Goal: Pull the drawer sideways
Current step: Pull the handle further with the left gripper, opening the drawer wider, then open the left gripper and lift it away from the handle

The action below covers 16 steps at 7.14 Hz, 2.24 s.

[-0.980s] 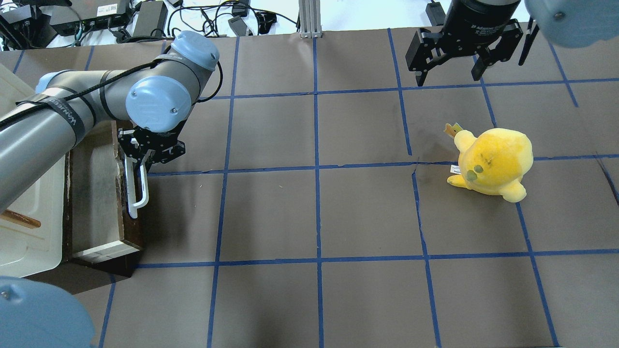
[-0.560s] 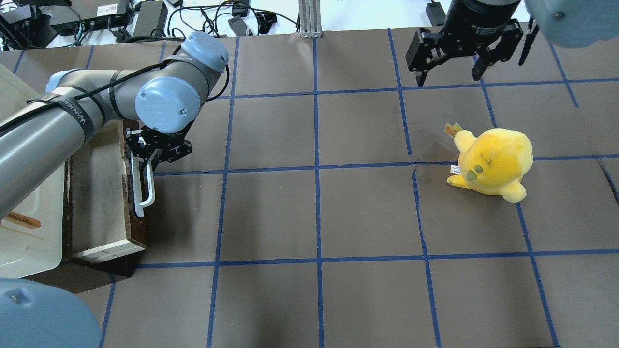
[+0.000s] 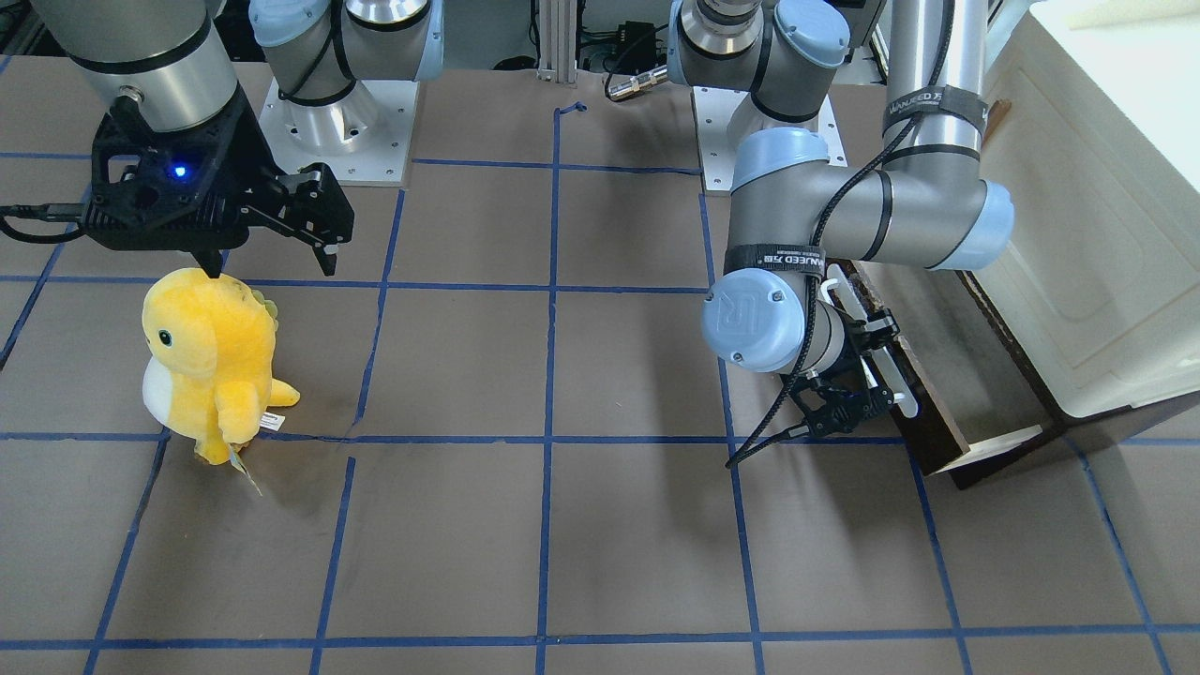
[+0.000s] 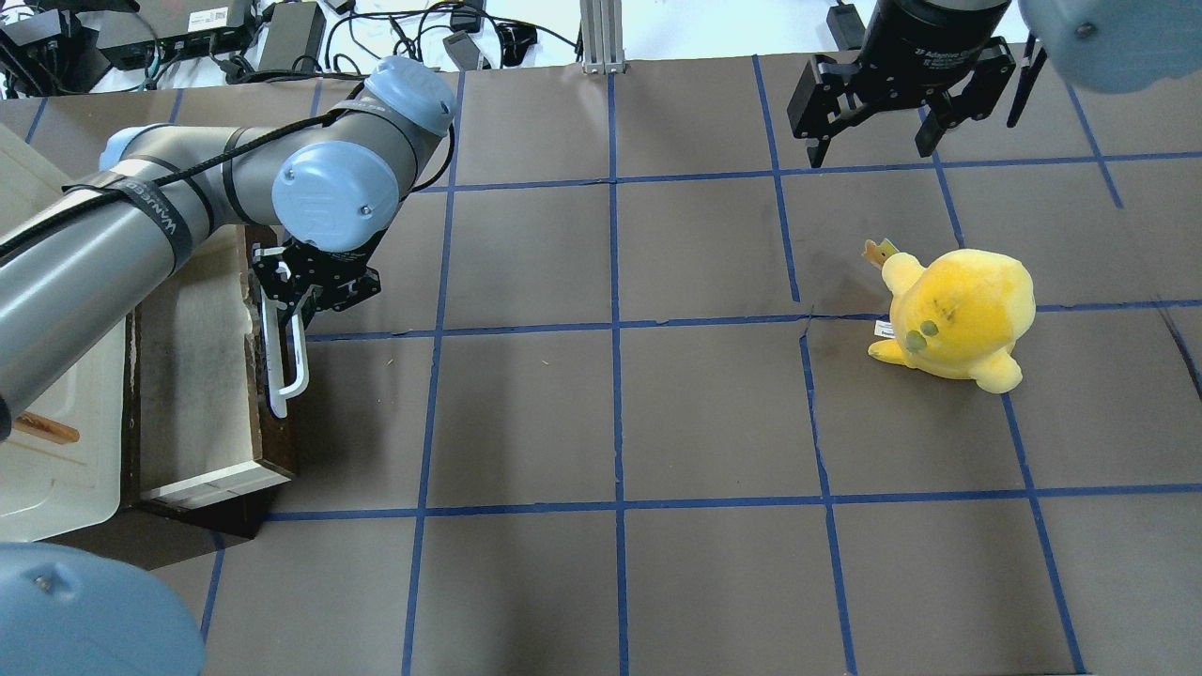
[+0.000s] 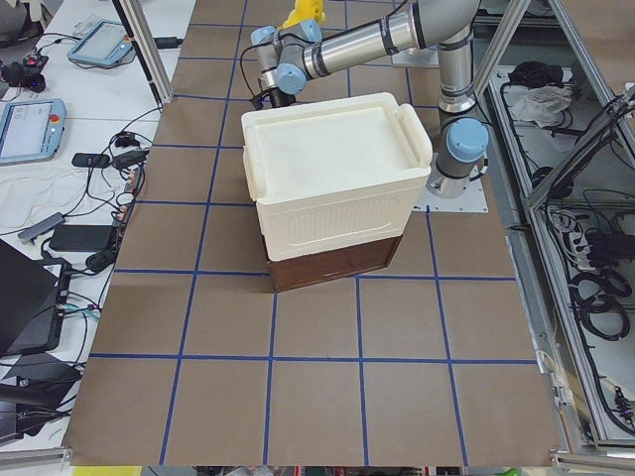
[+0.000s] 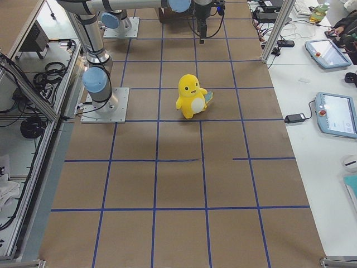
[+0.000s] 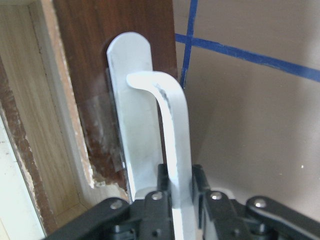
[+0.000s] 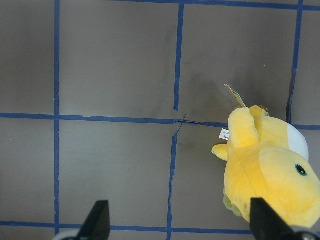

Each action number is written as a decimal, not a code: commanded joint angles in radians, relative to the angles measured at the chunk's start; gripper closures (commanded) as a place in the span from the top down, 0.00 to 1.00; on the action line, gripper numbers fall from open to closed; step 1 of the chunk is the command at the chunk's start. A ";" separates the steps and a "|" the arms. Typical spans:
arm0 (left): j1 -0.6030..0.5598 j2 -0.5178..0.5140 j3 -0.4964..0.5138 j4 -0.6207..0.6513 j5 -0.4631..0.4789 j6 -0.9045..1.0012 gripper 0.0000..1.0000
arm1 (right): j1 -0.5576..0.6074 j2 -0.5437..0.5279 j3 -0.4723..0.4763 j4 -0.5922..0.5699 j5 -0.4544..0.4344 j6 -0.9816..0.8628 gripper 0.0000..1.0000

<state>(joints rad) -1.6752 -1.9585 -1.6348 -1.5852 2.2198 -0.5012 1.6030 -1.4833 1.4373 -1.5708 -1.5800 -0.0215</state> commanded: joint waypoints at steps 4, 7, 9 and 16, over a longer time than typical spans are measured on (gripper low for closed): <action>-0.021 -0.017 0.015 -0.005 -0.005 -0.028 0.00 | 0.000 0.000 0.000 0.000 -0.001 0.000 1.00; -0.032 -0.025 0.026 -0.028 -0.011 -0.045 0.00 | 0.000 0.000 0.000 0.000 0.000 0.000 1.00; -0.034 -0.019 0.029 -0.029 0.006 -0.010 0.74 | 0.000 0.000 0.000 0.000 -0.001 0.000 1.00; -0.034 0.169 0.231 -0.075 -0.317 0.288 1.00 | 0.000 0.000 0.000 0.000 0.000 0.000 1.00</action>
<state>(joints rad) -1.7188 -1.8352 -1.4202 -1.6620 1.9593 -0.2670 1.6030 -1.4835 1.4373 -1.5708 -1.5808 -0.0215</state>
